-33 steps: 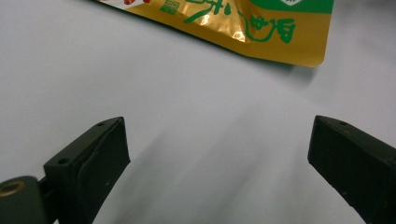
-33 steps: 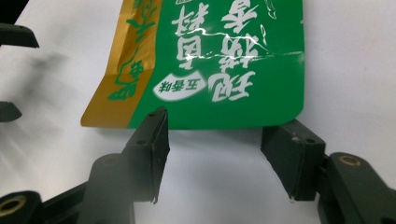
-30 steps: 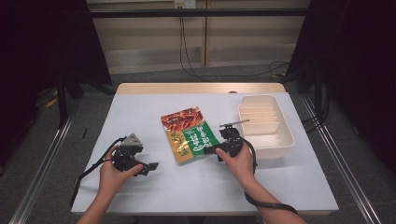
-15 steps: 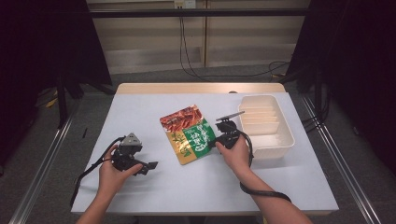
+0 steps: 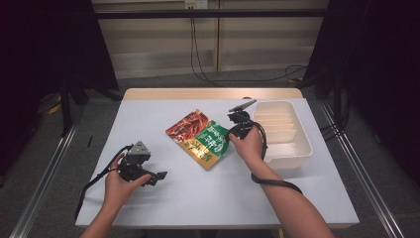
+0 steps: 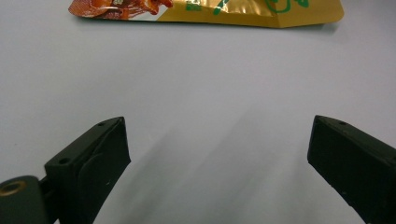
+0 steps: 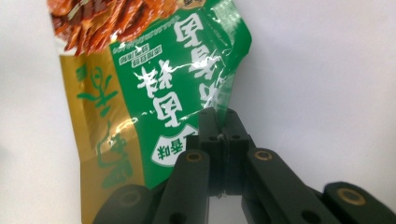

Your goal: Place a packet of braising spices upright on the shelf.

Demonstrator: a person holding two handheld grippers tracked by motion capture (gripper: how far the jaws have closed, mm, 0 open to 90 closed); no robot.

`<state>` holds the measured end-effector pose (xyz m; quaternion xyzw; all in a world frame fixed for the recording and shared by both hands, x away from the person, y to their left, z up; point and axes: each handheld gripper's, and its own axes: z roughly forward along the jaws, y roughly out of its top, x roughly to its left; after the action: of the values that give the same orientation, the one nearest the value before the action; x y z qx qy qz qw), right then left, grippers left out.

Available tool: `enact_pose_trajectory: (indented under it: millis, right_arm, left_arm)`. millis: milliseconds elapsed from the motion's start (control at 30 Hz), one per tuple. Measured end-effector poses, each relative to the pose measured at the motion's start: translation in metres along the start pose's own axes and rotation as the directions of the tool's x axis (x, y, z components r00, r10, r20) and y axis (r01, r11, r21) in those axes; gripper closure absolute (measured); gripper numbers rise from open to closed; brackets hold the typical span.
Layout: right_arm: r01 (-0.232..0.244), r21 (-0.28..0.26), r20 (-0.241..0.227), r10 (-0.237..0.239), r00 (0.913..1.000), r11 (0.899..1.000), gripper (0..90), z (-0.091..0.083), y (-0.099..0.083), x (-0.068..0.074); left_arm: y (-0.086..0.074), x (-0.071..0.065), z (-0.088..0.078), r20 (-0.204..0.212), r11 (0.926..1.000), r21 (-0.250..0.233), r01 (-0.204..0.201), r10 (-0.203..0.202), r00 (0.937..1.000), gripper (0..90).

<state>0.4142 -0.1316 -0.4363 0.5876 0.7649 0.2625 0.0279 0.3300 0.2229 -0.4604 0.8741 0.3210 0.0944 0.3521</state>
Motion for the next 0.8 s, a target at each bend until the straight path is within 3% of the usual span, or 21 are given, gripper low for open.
enact_pose_trajectory:
  millis: [167, 267, 367, 400, 467, 633, 700, 800]
  right_arm:
    - [0.006, 0.011, 0.027, -0.006, 0.9996, 1.000, 90.0, 0.003, 0.015, -0.001]
    - [-0.017, 0.009, 0.032, 0.016, 0.9993, 1.000, 89.9, 0.006, 0.023, -0.003]
    - [-0.028, 0.002, 0.024, 0.028, 0.9993, 1.000, 80.0, 0.007, 0.025, -0.004]
    - [-0.037, 0.001, 0.015, 0.037, 0.9992, 0.999, 64.9, 0.008, 0.022, -0.004]
    - [-0.042, -0.001, 0.021, 0.042, 0.9989, 0.999, 62.8, 0.007, 0.020, -0.004]
    - [-0.036, -0.004, -0.027, 0.036, 0.9990, 0.999, 52.8, 0.006, 0.006, 0.004]
    - [-0.058, -0.012, -0.064, 0.057, 0.9963, 0.998, 48.3, 0.005, -0.002, 0.006]
    - [-0.066, -0.007, -0.073, 0.065, 0.9952, 0.998, 45.9, 0.004, -0.009, 0.007]
  left_arm:
    - [0.001, 0.001, 0.000, -0.006, 1.0000, 0.001, -0.001, 0.001, 1.0000, 5.3]
    - [0.001, 0.001, -0.001, -0.004, 1.0000, -0.002, 0.000, 0.000, 1.0000, 5.3]
    - [0.000, 0.001, 0.000, -0.005, 0.9999, -0.013, -0.002, 0.002, 1.0000, 5.3]
    - [0.000, 0.001, -0.001, -0.005, 0.9999, -0.016, 0.002, -0.002, 1.0000, 5.3]
    - [0.001, 0.002, -0.002, -0.009, 0.9998, -0.016, -0.012, 0.011, 0.9999, 5.3]
    - [0.001, 0.000, -0.003, -0.009, 0.9999, -0.016, 0.000, 0.000, 1.0000, 5.3]
    - [0.001, -0.001, -0.003, -0.012, 0.9998, -0.022, -0.003, 0.003, 0.9999, 5.3]
    - [0.001, -0.001, -0.002, -0.010, 0.9996, -0.028, -0.002, 0.001, 0.9999, 5.4]
